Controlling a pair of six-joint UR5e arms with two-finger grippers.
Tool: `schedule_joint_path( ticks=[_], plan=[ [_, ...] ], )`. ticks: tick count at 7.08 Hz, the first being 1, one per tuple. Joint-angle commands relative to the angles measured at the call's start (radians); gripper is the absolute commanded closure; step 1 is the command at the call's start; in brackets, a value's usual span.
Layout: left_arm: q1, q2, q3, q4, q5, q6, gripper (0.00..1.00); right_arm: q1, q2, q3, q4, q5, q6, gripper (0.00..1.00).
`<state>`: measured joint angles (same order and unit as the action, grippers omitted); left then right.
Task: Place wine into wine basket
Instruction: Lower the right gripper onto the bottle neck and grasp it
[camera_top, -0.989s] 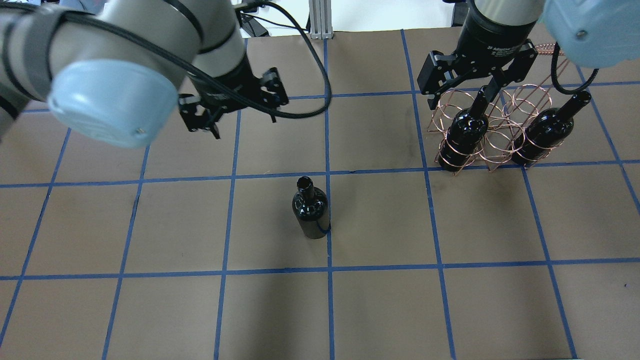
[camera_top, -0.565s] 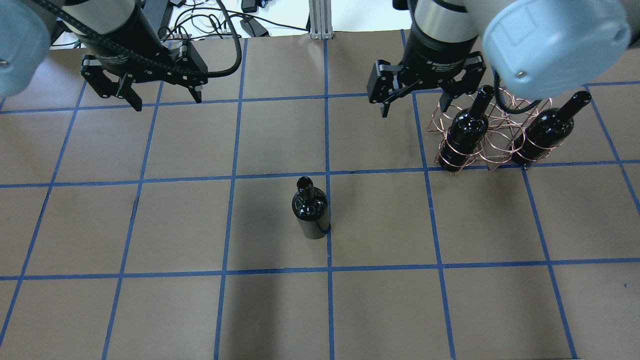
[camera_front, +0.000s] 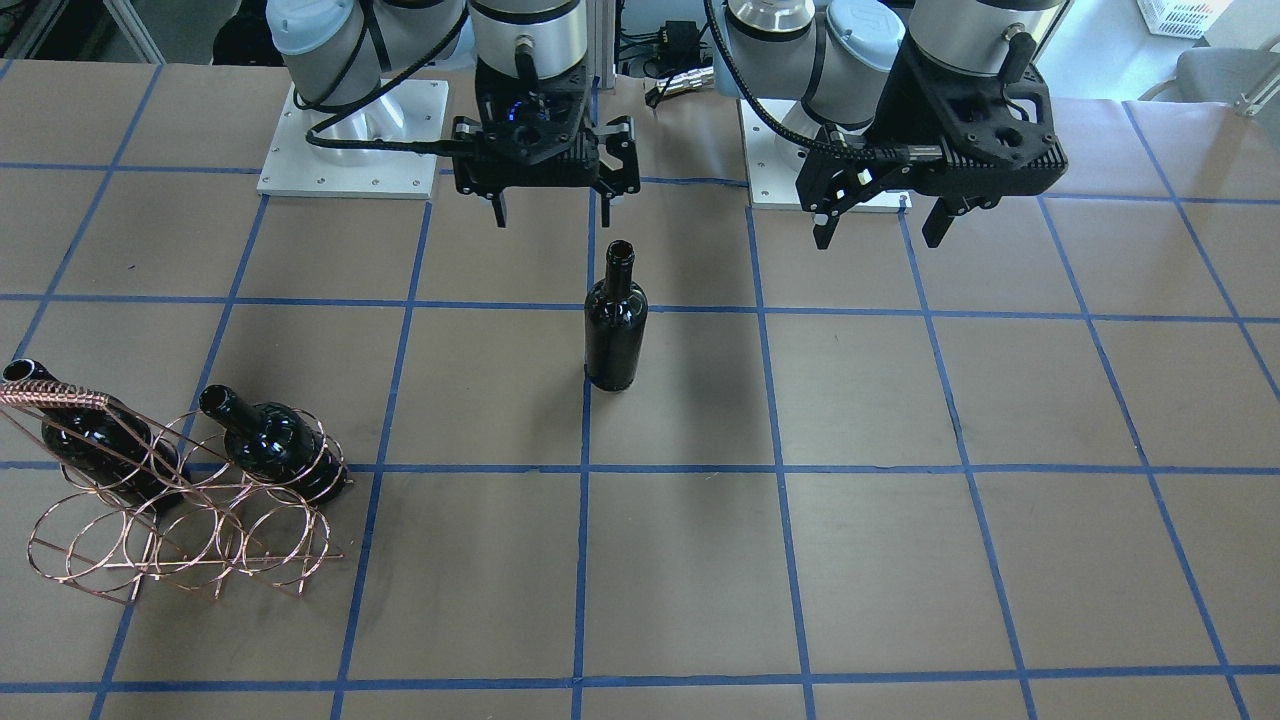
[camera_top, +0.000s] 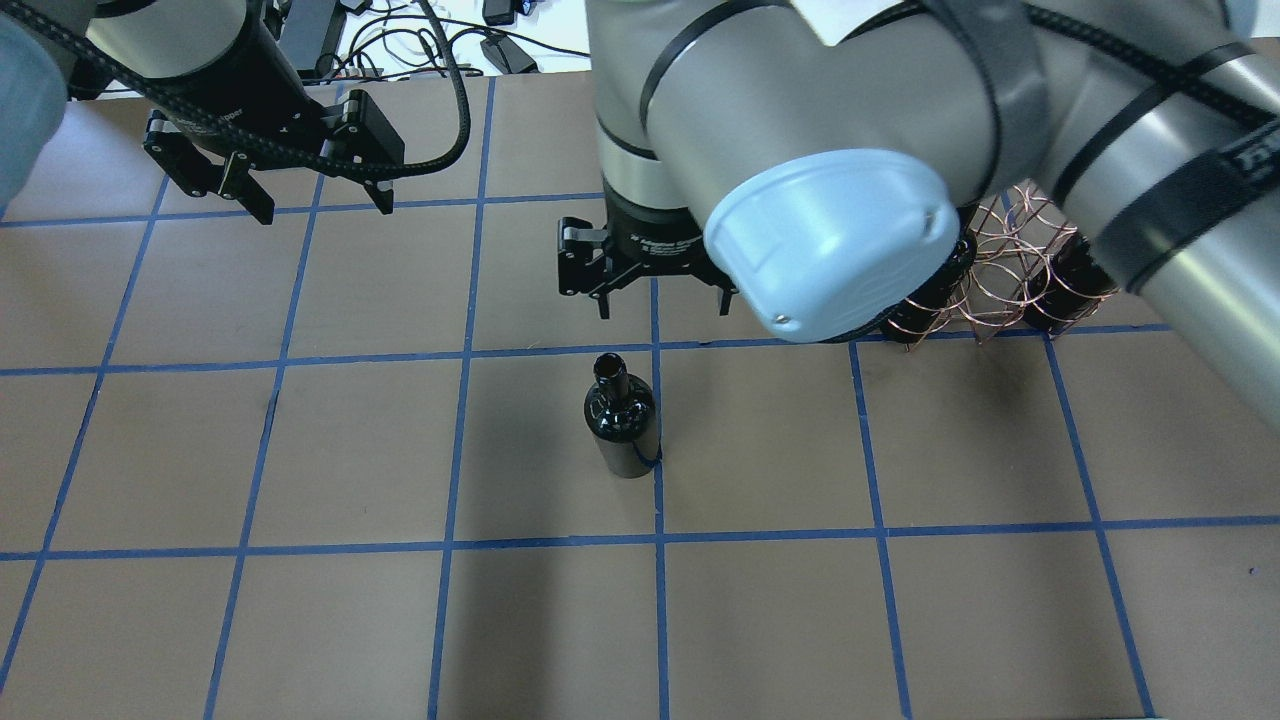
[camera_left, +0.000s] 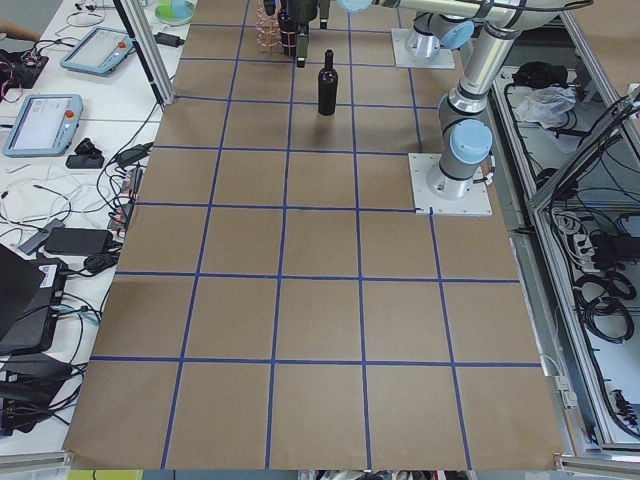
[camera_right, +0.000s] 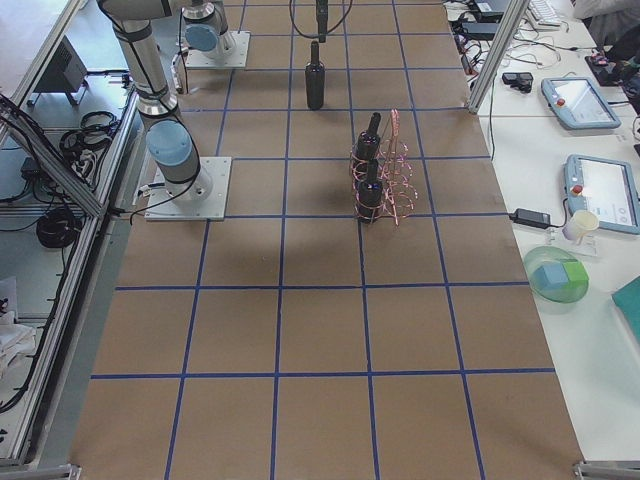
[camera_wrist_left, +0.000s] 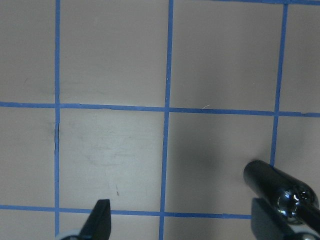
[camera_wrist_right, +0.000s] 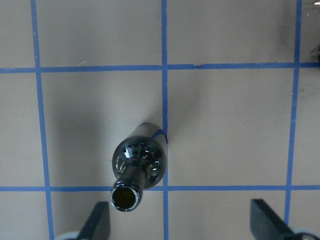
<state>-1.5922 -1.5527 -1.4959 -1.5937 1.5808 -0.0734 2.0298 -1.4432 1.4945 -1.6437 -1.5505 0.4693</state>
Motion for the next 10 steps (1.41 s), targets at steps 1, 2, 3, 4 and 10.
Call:
schedule_joint_path(
  ticks=[1,2,3,4,10],
  plan=[
    [0.001,0.0,0.0,0.0,0.007,0.012,0.02,0.053,0.059,0.001,-0.042,0.001,0.075,0.0],
    [0.0,0.002,0.0,0.0,0.002,0.011,0.02,0.053,0.069,0.013,-0.045,0.003,0.068,0.04],
    [0.0,0.005,-0.001,-0.006,0.007,0.012,0.02,0.053,0.07,0.057,-0.076,0.001,0.062,0.04],
    [0.0,0.005,-0.001,-0.006,0.005,0.012,0.03,0.053,0.07,0.114,-0.156,0.004,0.064,0.03],
    [0.0,0.006,-0.009,-0.006,0.005,0.014,0.03,0.053,0.072,0.135,-0.172,0.055,0.077,0.2]
  ],
)
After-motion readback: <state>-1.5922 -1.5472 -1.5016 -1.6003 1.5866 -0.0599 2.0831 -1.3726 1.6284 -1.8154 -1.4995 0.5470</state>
